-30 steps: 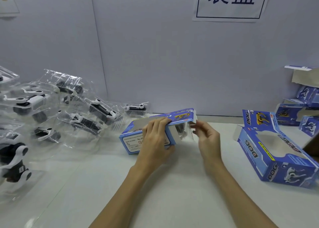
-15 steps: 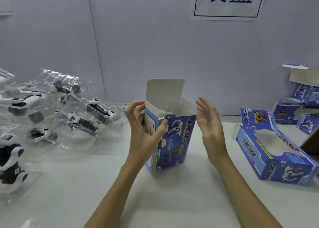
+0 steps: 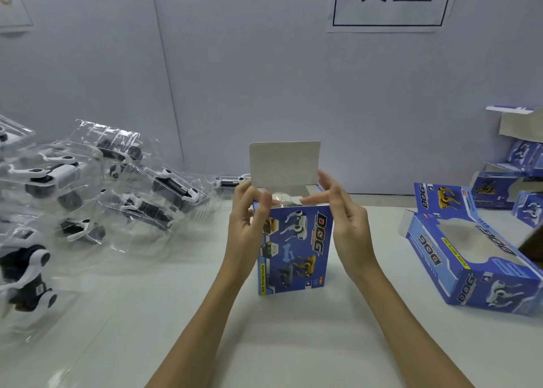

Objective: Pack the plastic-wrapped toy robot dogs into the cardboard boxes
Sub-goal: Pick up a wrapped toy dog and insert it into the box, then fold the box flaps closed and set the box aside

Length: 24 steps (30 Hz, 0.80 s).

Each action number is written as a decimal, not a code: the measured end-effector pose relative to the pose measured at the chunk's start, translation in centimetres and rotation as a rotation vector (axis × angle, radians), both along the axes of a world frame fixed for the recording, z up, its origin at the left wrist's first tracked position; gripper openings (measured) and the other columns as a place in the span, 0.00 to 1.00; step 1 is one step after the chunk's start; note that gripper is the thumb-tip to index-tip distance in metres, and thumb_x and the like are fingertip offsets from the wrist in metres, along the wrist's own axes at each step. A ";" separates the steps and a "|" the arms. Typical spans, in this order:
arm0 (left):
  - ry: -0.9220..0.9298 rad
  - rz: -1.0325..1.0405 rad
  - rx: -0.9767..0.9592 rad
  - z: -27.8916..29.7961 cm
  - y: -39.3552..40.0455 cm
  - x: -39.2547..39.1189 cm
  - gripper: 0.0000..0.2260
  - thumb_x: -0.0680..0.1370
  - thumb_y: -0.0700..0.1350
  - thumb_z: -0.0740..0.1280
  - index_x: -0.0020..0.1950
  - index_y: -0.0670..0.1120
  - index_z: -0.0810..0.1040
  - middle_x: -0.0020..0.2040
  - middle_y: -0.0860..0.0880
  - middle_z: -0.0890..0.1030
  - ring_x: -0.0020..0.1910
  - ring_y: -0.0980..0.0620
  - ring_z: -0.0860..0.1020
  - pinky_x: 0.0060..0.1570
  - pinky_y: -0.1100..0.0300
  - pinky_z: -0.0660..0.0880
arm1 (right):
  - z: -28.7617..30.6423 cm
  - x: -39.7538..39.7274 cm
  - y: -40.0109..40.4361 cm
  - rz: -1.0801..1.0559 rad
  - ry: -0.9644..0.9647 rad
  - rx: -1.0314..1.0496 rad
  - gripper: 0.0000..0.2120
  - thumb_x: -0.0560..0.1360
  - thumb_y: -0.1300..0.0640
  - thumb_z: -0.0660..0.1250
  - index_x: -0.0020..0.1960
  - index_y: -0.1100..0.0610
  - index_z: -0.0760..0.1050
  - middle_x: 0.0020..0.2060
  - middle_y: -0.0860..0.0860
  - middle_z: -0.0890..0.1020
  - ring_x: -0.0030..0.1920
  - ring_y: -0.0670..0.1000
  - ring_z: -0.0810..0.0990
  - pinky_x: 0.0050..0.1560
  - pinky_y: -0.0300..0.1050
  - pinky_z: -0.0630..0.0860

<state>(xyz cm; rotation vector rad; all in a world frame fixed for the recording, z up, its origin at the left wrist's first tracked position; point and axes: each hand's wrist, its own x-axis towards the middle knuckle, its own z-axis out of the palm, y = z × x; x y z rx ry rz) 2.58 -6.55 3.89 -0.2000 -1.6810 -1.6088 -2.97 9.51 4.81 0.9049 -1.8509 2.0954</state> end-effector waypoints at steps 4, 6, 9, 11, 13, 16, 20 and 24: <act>-0.013 -0.031 0.059 0.0 0.0 -0.2 0.15 0.79 0.56 0.65 0.47 0.43 0.75 0.63 0.52 0.75 0.56 0.49 0.82 0.40 0.54 0.82 | 0.3 -0.1 0.4 0.077 -0.080 -0.138 0.09 0.83 0.51 0.65 0.63 0.46 0.76 0.62 0.45 0.83 0.62 0.53 0.84 0.46 0.42 0.84; -0.001 -0.070 0.086 0.0 0.2 0.0 0.09 0.78 0.53 0.66 0.56 0.52 0.75 0.60 0.53 0.78 0.50 0.42 0.82 0.39 0.46 0.81 | 0.4 -0.6 0.6 0.155 -0.152 -0.222 0.17 0.84 0.56 0.65 0.70 0.45 0.69 0.62 0.46 0.83 0.64 0.53 0.82 0.47 0.46 0.85; 0.058 -0.105 0.117 0.3 -0.1 0.3 0.21 0.81 0.51 0.68 0.71 0.63 0.67 0.63 0.54 0.77 0.54 0.49 0.82 0.41 0.56 0.80 | 0.7 -0.5 0.4 0.141 -0.099 -0.152 0.17 0.86 0.57 0.60 0.71 0.40 0.72 0.62 0.47 0.82 0.63 0.50 0.82 0.47 0.45 0.85; 0.030 -0.162 0.112 0.0 -0.6 0.4 0.22 0.81 0.53 0.68 0.73 0.63 0.67 0.65 0.48 0.76 0.61 0.49 0.81 0.46 0.55 0.82 | 0.5 -0.2 0.2 0.127 -0.096 -0.130 0.12 0.85 0.52 0.60 0.64 0.46 0.79 0.64 0.52 0.81 0.61 0.53 0.84 0.44 0.41 0.84; -0.030 -0.242 0.070 -0.4 -1.3 0.5 0.19 0.79 0.54 0.68 0.69 0.55 0.71 0.68 0.46 0.74 0.67 0.47 0.79 0.51 0.54 0.83 | -0.1 -0.2 0.2 0.136 -0.105 -0.134 0.11 0.86 0.51 0.59 0.60 0.51 0.79 0.67 0.54 0.78 0.66 0.55 0.81 0.47 0.40 0.83; -0.066 -0.237 -0.045 -0.7 -1.9 0.6 0.25 0.76 0.58 0.73 0.66 0.47 0.72 0.68 0.54 0.72 0.69 0.51 0.77 0.52 0.58 0.80 | -0.6 -0.3 0.5 0.182 -0.128 -0.126 0.19 0.84 0.45 0.55 0.62 0.54 0.77 0.71 0.49 0.76 0.70 0.53 0.78 0.56 0.46 0.83; -0.049 -0.099 -0.079 -0.5 -1.6 0.3 0.23 0.77 0.63 0.70 0.63 0.49 0.74 0.66 0.55 0.75 0.66 0.50 0.79 0.49 0.55 0.80 | -0.7 -0.1 0.4 0.200 -0.109 -0.053 0.13 0.80 0.42 0.64 0.61 0.45 0.77 0.65 0.47 0.80 0.65 0.53 0.82 0.45 0.43 0.84; 0.010 0.039 -0.104 -1.2 -0.3 -0.1 0.20 0.81 0.53 0.70 0.71 0.52 0.70 0.71 0.59 0.73 0.68 0.48 0.78 0.54 0.55 0.81 | -0.8 0.3 -0.4 0.039 -0.035 -0.031 0.12 0.79 0.48 0.69 0.61 0.46 0.75 0.59 0.45 0.82 0.61 0.53 0.84 0.44 0.45 0.85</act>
